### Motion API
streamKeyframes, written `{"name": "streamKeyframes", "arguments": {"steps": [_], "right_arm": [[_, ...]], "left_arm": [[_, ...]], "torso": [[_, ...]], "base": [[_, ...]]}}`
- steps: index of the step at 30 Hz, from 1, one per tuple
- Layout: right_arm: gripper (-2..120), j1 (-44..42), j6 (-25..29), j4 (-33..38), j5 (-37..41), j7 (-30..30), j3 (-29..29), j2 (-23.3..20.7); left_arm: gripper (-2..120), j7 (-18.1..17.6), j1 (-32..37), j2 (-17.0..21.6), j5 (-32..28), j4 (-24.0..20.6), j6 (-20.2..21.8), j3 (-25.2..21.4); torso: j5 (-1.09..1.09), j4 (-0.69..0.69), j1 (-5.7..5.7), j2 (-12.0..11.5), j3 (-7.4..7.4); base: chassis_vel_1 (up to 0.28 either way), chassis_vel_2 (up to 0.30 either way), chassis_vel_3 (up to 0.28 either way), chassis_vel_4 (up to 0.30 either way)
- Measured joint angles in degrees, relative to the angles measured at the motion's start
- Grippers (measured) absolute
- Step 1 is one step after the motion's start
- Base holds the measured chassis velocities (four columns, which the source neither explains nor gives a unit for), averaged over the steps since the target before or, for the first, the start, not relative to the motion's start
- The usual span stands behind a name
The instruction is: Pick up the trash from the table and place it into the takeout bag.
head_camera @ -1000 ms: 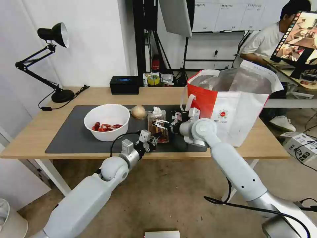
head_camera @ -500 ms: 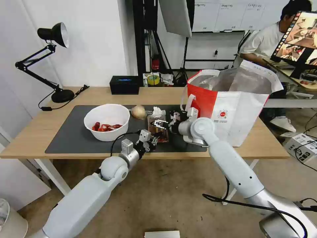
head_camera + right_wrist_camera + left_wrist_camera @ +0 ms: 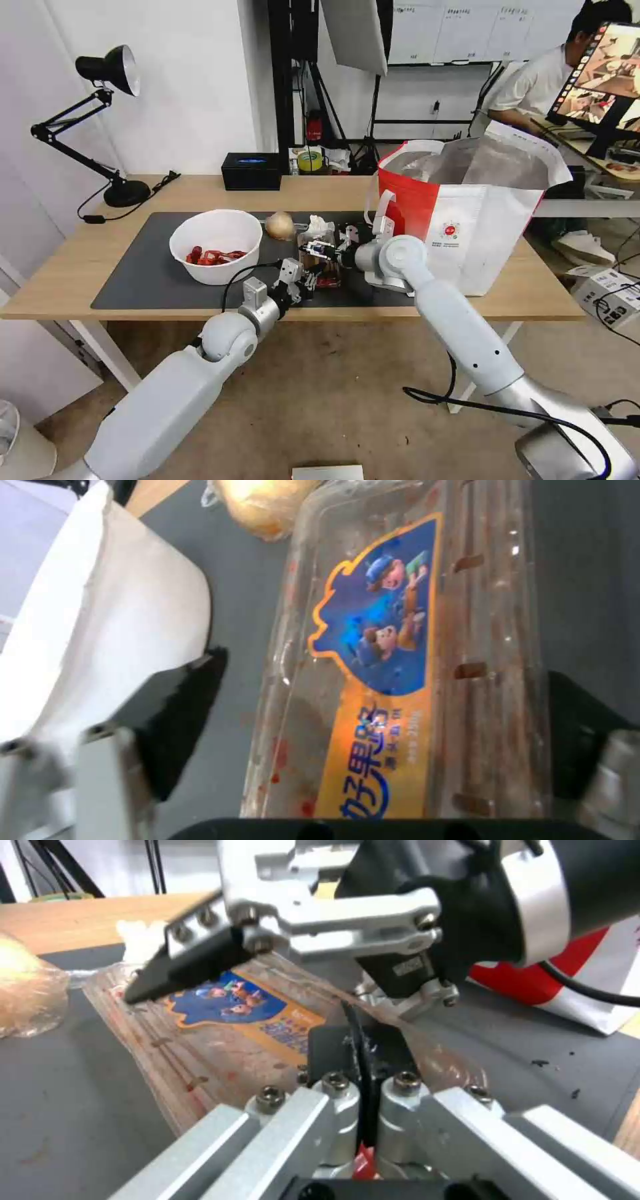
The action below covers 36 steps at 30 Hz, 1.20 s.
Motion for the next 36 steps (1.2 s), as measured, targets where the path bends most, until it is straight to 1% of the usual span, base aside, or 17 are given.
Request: {"name": "streamKeyframes", "arguments": {"steps": [3, 4, 7, 8, 11, 12, 15, 16, 17, 19, 20, 23, 25, 30, 33, 36], "right_arm": [[73, 0.0, 0.0, -0.1, 0.2, 0.2, 0.1, -0.3], [73, 0.0, 0.0, -0.1, 0.2, 0.2, 0.1, -0.3], [57, -0.3, 0.0, -0.2, 0.2, 0.2, 0.2, -0.5], [57, -0.3, 0.0, -0.2, 0.2, 0.2, 0.2, -0.5], [42, -0.8, 0.2, -0.2, -0.6, 0.0, 0.2, -0.7], [42, -0.8, 0.2, -0.2, -0.6, 0.0, 0.2, -0.7], [28, -1.0, 0.4, -0.3, -0.8, -0.1, 0.5, -0.8], [28, -1.0, 0.4, -0.3, -0.8, -0.1, 0.5, -0.8], [25, -1.1, 0.4, -0.4, -0.8, -0.2, 0.6, -0.8], [14, -1.2, 0.5, -0.5, -0.7, -0.3, 0.8, -0.8], [14, -1.2, 0.5, -0.5, -0.7, -0.3, 0.8, -0.8], [0, -1.7, 0.6, -0.4, -0.6, -0.4, 1.3, -0.8], [0, -1.9, 0.8, -0.3, -0.7, -0.4, 1.4, -0.8], [0, -3.8, 3.9, 1.0, -1.8, -1.5, 2.2, -0.8], [0, -4.1, 4.3, 1.3, -2.0, -1.9, 2.6, -0.8], [0, -4.8, 5.1, 2.3, -2.6, -2.9, 3.4, -1.0]], "left_arm": [[0, 0.0, 0.1, 0.0, -0.1, -0.2, 0.0, 0.0], [0, 0.0, 0.1, 0.0, -0.1, -0.2, 0.0, 0.0], [0, 0.0, 0.1, 0.1, -0.2, -0.3, -0.1, 0.0], [0, 0.0, 0.1, 0.1, -0.2, -0.3, -0.1, 0.0], [0, 0.0, 0.2, -0.1, -0.6, -0.2, -0.6, 0.0], [0, 0.0, 0.2, -0.1, -0.6, -0.2, -0.6, 0.0], [0, 0.1, 0.3, -0.1, -1.0, -0.1, -0.9, 0.0], [0, 0.1, 0.3, -0.1, -1.0, -0.1, -0.9, 0.0], [0, 0.0, 0.2, -0.1, -1.1, -0.1, -0.9, 0.0], [0, 0.0, 0.2, 0.1, -1.4, -0.1, -1.0, 0.0], [0, 0.0, 0.2, 0.1, -1.4, -0.1, -1.0, 0.0], [0, 0.0, 0.6, 0.3, -1.6, -0.3, -1.0, -0.4], [0, 0.0, 0.8, 0.4, -1.6, -0.5, -1.0, -0.6], [0, 0.2, 2.7, 0.9, -1.5, -1.5, -1.1, -1.9], [0, 0.2, 3.2, 1.2, -1.5, -1.9, -1.1, -2.6], [0, 0.4, 4.9, 2.6, -1.5, -3.7, -1.1, -5.1]], "torso": [[0.00, 0.00, 0.00, 0.0, 0.00], [0.00, 0.00, 0.00, 0.0, 0.00], [0.01, 0.00, 0.00, 0.0, 0.00], [0.01, 0.00, 0.00, 0.0, 0.00], [0.01, 0.00, 0.00, 0.0, 0.00], [0.01, 0.00, 0.00, 0.0, 0.00], [0.01, 0.00, 0.00, 0.0, 0.00], [0.01, 0.00, 0.00, 0.0, 0.00], [0.00, 0.00, 0.00, 0.0, 0.00], [0.01, 0.00, 0.00, 0.0, 0.00], [0.01, 0.00, 0.00, 0.0, 0.00], [0.01, 0.01, 0.00, 0.0, 0.00], [0.01, 0.01, 0.00, 0.0, 0.00], [0.01, 0.00, 0.00, 0.0, 0.00], [0.01, 0.00, 0.00, 0.0, 0.01], [0.00, 0.00, 0.00, 0.0, 0.01]], "base": [[0.000, 0.000, 0.000, 0.000], [0.000, 0.000, 0.000, 0.000], [0.000, 0.000, 0.000, 0.000], [0.000, 0.000, 0.000, 0.000], [0.000, 0.000, 0.000, 0.000], [0.000, 0.000, 0.000, 0.000], [0.000, 0.000, 0.000, 0.000], [0.000, 0.000, 0.000, 0.000], [0.000, 0.000, 0.000, 0.000], [0.000, 0.000, 0.000, 0.000], [0.000, 0.000, 0.000, 0.000], [0.000, 0.000, 0.000, 0.000], [0.000, 0.000, 0.000, 0.000], [0.000, 0.000, 0.000, 0.000], [0.000, 0.000, 0.000, 0.000], [0.000, 0.000, 0.000, 0.000]]}}
